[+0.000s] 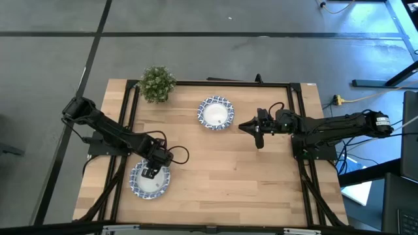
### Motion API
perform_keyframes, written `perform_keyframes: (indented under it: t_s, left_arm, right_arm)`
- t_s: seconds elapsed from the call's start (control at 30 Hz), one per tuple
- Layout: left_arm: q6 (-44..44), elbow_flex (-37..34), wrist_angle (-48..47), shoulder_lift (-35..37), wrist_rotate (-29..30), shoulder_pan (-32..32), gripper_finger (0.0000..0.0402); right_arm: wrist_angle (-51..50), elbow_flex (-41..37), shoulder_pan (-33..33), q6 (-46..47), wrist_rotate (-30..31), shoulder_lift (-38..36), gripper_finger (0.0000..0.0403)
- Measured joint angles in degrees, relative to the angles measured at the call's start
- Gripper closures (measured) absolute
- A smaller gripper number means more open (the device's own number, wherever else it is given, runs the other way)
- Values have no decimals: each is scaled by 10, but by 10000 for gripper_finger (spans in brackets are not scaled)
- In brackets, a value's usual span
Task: Nest bowls inside each other
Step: Stack the white bowl on the other white bowl
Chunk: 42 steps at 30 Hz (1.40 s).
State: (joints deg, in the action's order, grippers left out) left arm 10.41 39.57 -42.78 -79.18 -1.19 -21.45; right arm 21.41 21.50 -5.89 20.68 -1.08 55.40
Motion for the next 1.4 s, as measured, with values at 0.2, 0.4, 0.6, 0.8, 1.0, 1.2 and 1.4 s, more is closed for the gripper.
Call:
perform_keyframes:
  t_s: [0.2, 0.4, 0.6, 0.8, 1.0, 1.2, 1.4]
  left_arm:
    - [-3, 0, 0, 0, 0, 0, 349]
    - [-3, 0, 0, 0, -1, 0, 393]
    - [-3, 0, 0, 0, -1, 0, 396]
    - [-5, 0, 0, 2, -13, 16, 398]
    - [-21, 9, 7, 4, -41, 46, 399]
    - [-77, 60, 10, 9, -39, 87, 400]
    - [-95, 113, 17, 9, -40, 144, 401]
  right_arm:
    - [0, 0, 0, 0, 0, 0, 352]
    - [0, 0, 0, 1, 0, 0, 352]
    - [0, 0, 0, 1, 0, 0, 352]
    - [0, 0, 0, 1, 0, 0, 352]
    - [0, 0, 0, 3, 0, 0, 352]
    - [0, 0, 0, 3, 0, 0, 352]
    - [0, 0, 0, 3, -4, 0, 352]
